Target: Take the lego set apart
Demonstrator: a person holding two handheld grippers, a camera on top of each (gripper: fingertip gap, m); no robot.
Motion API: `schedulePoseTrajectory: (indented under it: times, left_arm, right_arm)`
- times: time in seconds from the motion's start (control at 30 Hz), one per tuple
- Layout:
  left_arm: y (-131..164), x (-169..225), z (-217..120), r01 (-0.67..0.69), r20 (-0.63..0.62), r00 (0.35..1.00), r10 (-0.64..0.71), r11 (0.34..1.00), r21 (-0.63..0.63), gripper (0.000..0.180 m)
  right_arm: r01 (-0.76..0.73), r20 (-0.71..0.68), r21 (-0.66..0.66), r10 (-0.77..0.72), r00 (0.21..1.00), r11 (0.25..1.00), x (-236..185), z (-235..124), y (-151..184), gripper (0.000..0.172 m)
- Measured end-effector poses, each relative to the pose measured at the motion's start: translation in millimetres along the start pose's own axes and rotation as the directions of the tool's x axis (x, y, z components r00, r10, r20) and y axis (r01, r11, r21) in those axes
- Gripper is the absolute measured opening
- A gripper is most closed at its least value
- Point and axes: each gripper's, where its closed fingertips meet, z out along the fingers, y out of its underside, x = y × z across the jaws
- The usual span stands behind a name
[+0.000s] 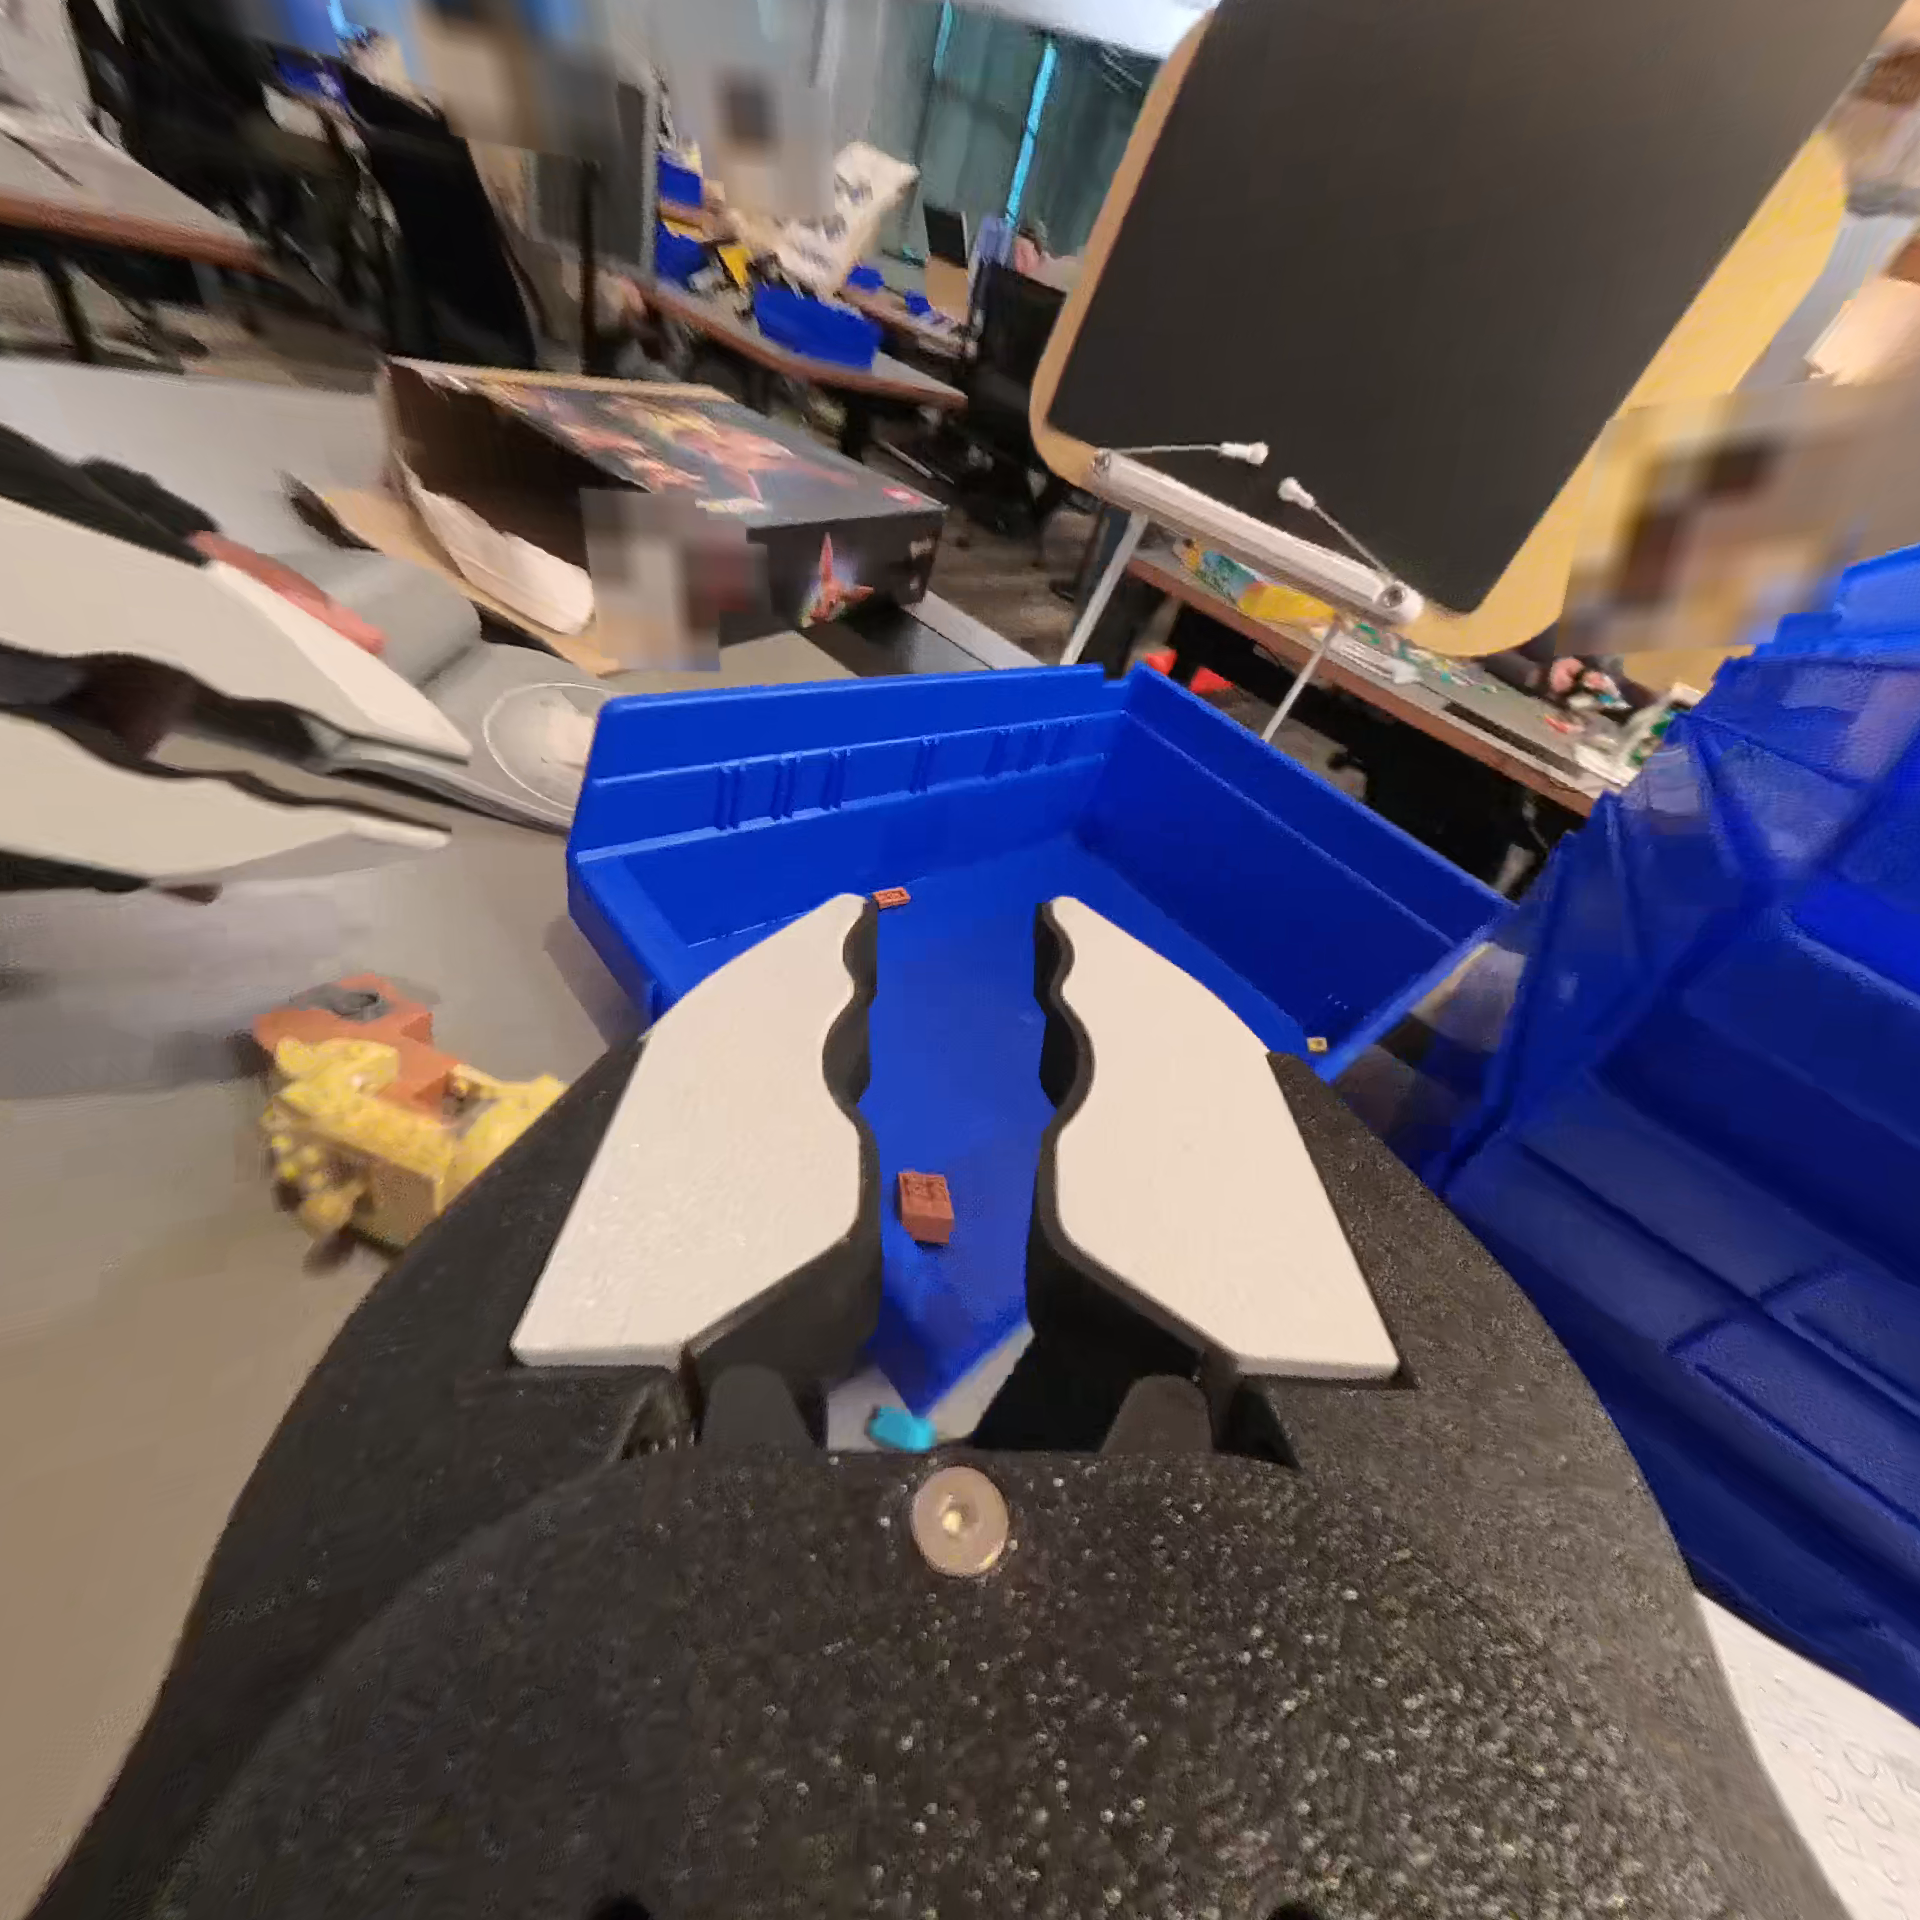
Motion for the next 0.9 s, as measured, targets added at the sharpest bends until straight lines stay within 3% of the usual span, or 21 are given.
schedulePoseTrajectory:
  times: [0.1, 0.23, 0.43, 0.77, 0.9]
  left_arm:
    - [1, -1, -1, 0.004, 0.001, 1.0, -0.004, 1.0, 0.002, 0.015]
    - [0, 2, -1, 0.007, -0.009, 1.0, -0.007, 1.0, 0.01, 0.014]
    - [-2, 8, 1, 0.006, -0.03, 1.0, -0.005, 1.0, 0.014, 0.013]
    - [-7, 13, 2, 0.007, -0.042, 0.999, -0.006, 1.0, 0.028, 0.011]
    - [-8, 12, 1, 0.011, -0.04, 0.999, -0.01, 0.999, 0.031, 0.011]
  right_arm:
    - [-0.036, 0.032, -0.008, 0.037, 0.999, 0.999, 24, -26, 21, 0.025]
    - [-0.076, -0.064, -0.2, 0.065, 0.996, 0.977, 65, -40, 75, 0.025]
    - [-0.143, -0.093, -0.443, 0.113, 0.989, 0.885, 75, -33, 133, 0.032]
    - [-0.294, -0.158, -0.558, 0.248, 0.956, 0.776, 64, -13, 160, 0.038]
    - [-0.304, -0.251, -0.61, 0.185, 0.95, 0.732, 69, -9, 171, 0.039]
